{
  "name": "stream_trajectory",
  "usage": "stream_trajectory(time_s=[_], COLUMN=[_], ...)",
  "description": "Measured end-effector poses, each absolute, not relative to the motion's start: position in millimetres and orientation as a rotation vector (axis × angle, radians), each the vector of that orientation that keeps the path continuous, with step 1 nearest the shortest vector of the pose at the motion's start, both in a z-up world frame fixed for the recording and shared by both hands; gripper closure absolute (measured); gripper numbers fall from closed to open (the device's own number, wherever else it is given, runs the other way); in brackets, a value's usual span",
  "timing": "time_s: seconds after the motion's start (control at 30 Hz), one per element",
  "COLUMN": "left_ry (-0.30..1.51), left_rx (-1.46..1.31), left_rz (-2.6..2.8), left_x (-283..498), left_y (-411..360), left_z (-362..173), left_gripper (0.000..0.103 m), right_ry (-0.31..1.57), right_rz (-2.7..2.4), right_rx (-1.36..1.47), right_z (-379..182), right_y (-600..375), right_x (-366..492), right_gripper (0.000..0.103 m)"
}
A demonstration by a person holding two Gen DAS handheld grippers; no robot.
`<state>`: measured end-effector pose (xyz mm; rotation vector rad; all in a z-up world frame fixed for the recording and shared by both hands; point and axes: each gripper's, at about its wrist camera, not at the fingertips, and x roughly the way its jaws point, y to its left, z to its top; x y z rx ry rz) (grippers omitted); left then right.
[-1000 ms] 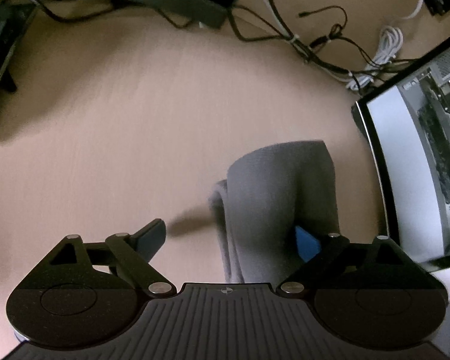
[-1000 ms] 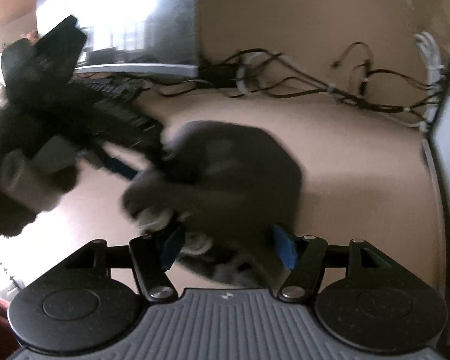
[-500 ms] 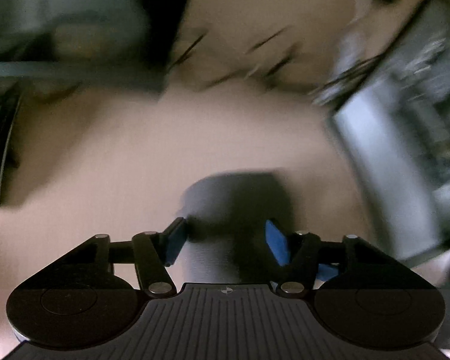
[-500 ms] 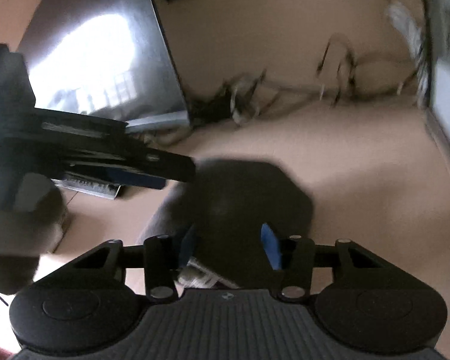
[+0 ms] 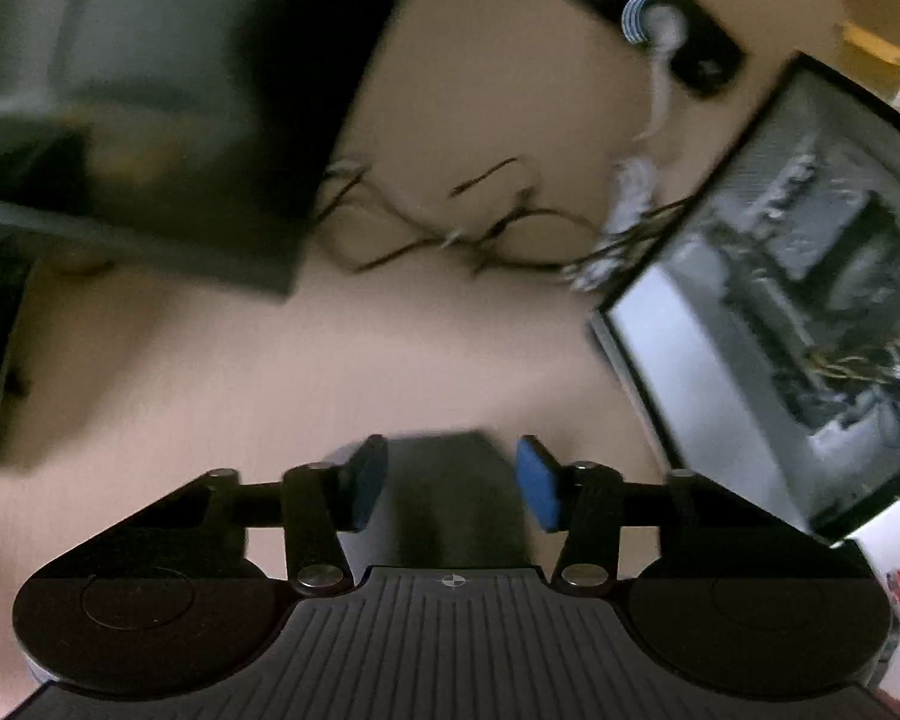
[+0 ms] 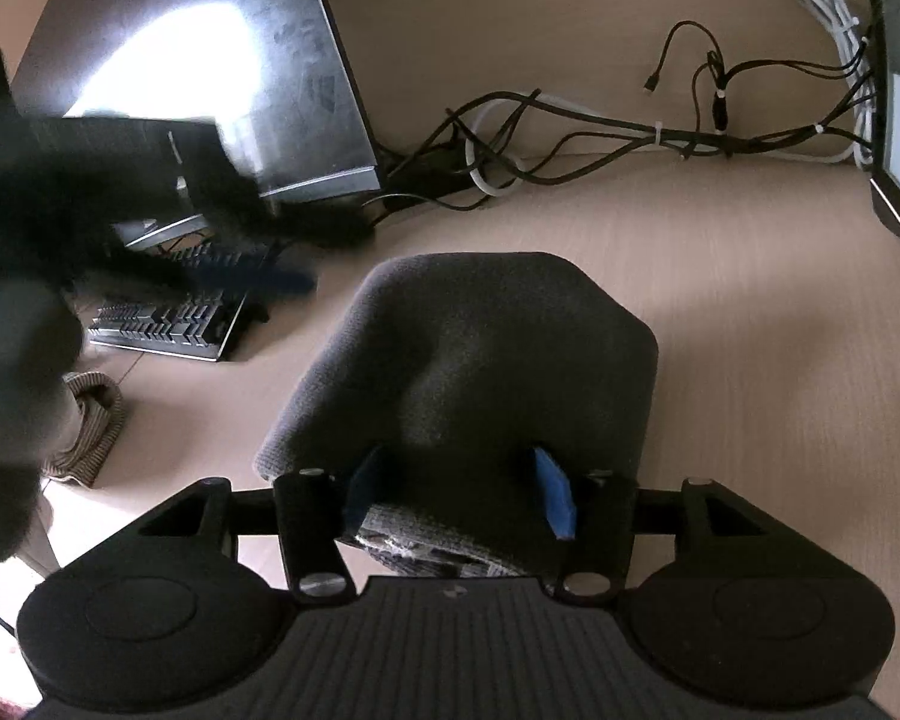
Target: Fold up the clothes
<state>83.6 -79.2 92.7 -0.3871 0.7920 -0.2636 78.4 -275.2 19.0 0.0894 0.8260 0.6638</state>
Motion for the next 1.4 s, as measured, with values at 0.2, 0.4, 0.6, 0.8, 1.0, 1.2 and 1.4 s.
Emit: stream_trajectory(time_s=[0.2,0.4,0.6,0.8,1.0,1.2,1.4], left_ry=[0.953,0.949,0.928,0.918,0.910,0.869,0.808], left_rx=[-0.365,-0.403,-0.387,-0.372,-0.363,-0.263,-0.164], left_rz=[-0.159,-0.194,-0.230,-0.304,-0.393,-0.389,-0.313], left_x=[116.3,113.8,102.4,100.1,98.7,75.2,30.3], left_y=[-81.3,-71.8,-62.4,-60.6,-54.0,-57.7,-57.0], left_z=[37.6,37.6,38.5,36.9,36.6,59.3,79.7], left_gripper=[0.078,0.078,0.077,0.078,0.073,0.034,0.009], right_ry=[0.816,0.715,0.748,0.775,0.770,0.735,0.718], right_rz=[0.652,0.675,0.657,0.584,0.459,0.290,0.224], right_rx=[0.065,0.010,-0.037,-0.038,-0.065,0.032,0.091], right_z=[19.2,46.6,23.7,26.9,29.7,51.5,62.2], right_y=[-275.2,-263.6,-235.1,-230.3,-213.4,-231.4,-258.8], right_x=[75.6,58.1,56.4,49.6,34.1,3.9,-29.2], right_gripper=[0.041,0.043,0.042,0.042,0.033,0.008,0.000])
